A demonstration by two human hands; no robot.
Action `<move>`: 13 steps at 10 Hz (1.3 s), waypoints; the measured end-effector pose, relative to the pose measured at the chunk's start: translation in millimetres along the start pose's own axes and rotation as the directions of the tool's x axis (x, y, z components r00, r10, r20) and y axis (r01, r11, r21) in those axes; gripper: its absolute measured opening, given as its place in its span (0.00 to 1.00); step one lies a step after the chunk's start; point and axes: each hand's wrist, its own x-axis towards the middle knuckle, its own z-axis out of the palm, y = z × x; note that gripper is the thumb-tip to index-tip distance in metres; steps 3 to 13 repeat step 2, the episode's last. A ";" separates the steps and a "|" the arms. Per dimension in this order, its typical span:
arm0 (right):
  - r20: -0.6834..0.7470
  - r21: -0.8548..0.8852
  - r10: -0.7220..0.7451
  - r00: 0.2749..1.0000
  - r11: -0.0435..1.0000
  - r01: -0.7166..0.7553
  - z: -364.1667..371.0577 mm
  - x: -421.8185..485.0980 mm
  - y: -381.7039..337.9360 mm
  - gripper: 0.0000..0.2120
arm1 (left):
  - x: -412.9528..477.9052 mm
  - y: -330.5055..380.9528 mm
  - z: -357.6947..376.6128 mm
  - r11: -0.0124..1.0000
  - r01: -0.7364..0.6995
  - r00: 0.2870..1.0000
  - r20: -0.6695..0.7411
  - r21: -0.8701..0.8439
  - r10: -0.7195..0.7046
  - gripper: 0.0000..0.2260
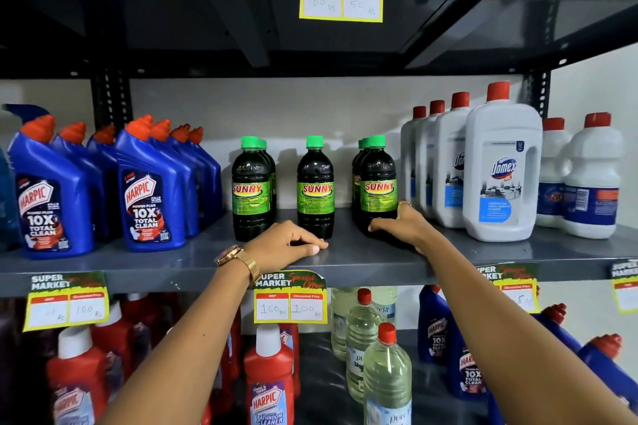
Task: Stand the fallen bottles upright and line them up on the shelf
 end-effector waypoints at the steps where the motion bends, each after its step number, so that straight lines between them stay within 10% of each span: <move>1: 0.009 -0.006 -0.002 1.000 1.000 0.002 1.3 -5.0 -2.5 0.13 | -2.0 -0.4 -1.5 1.000 0.007 1.000 0.016 -0.018 -0.007 0.11; 13: 0.016 -0.026 0.023 1.000 0.999 -0.023 0.0 -8.1 -9.7 0.17 | -0.9 3.5 -3.3 0.998 0.034 0.999 -0.009 -0.050 -0.034 0.11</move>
